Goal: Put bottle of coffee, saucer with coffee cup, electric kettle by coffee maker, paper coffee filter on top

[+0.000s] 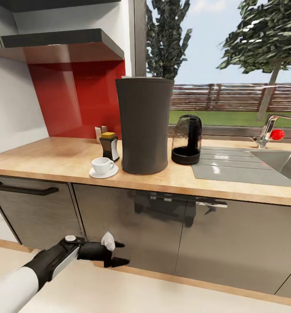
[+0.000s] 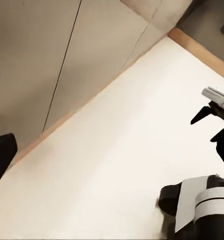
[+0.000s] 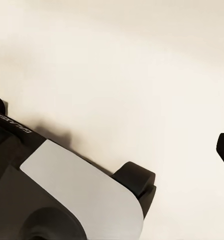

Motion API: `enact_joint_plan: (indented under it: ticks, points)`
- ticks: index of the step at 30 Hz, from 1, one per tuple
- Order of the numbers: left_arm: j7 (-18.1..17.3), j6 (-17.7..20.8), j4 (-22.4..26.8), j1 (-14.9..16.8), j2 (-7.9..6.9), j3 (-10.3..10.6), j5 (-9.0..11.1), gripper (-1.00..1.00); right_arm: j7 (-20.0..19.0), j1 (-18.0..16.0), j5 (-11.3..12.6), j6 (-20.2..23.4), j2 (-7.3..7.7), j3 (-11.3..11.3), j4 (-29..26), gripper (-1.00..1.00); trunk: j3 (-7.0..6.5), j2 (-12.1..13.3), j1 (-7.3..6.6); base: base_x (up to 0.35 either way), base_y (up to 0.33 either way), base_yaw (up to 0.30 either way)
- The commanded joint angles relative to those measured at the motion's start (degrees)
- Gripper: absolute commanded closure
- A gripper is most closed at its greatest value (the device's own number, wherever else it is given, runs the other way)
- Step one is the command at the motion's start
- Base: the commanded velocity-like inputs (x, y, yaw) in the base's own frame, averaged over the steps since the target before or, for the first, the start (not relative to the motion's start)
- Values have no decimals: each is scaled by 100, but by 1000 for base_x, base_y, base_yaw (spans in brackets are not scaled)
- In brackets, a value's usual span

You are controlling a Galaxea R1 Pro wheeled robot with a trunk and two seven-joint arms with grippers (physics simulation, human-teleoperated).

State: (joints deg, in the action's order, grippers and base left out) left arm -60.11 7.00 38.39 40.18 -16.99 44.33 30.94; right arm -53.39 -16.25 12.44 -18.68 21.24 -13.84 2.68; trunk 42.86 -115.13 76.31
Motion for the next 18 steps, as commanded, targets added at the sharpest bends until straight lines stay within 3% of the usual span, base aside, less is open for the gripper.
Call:
enact_joint_plan:
  ticks: [1, 2, 5, 7, 11, 13, 14, 16, 18]
  points:
    - [-78, -56, -279, -25, 44, 35, 68, -100, -22, -9, 57, -30, 0, -49, 21, -100, 5, -3, -1, 0, 0, 0]
    - [-233, -388, -1093, -81, 215, 44, 69, -100, -22, -9, 57, -30, 0, -49, 22, -100, 5, -3, -1, 0, 0, 0]
    - [-362, -917, -2750, -129, 588, 48, 70, -100, -22, -9, 57, -30, -5, -49, 22, -100, 5, -3, -1, 0, 0, 0]
    - [-346, -1082, -3455, -272, 811, 32, 74, -100, -22, -9, 57, -30, 1, -49, 22, -100, 5, -3, -1, 0, 0, 0]
    - [-134, -1137, -3664, -770, 866, 2, 80, -100, -15, -9, 57, -30, 3, -44, 22, -100, 5, -3, -1, 0, 0, 0]
    - [478, -1140, -3689, -1068, 875, 3, 84, -100, 84, -9, 57, -30, 3, -42, 22, -100, 5, -3, -1, 0, 0, 0]
    - [968, -1140, -3698, -1304, 876, -4, 86, -100, 291, -9, 57, -30, 0, -44, 22, -100, 5, -3, -1, 0, 0, 0]
    - [1326, -1139, -3703, -1555, 842, -23, 88, -100, 585, -9, 57, -30, -14, -47, 22, -100, 5, -3, -1, 0, 0, 0]
    - [1426, -1141, -3704, -1672, 784, -29, 91, -100, 699, -9, 57, -30, -20, -47, 22, -100, 5, -3, -1, 0, 0, 0]
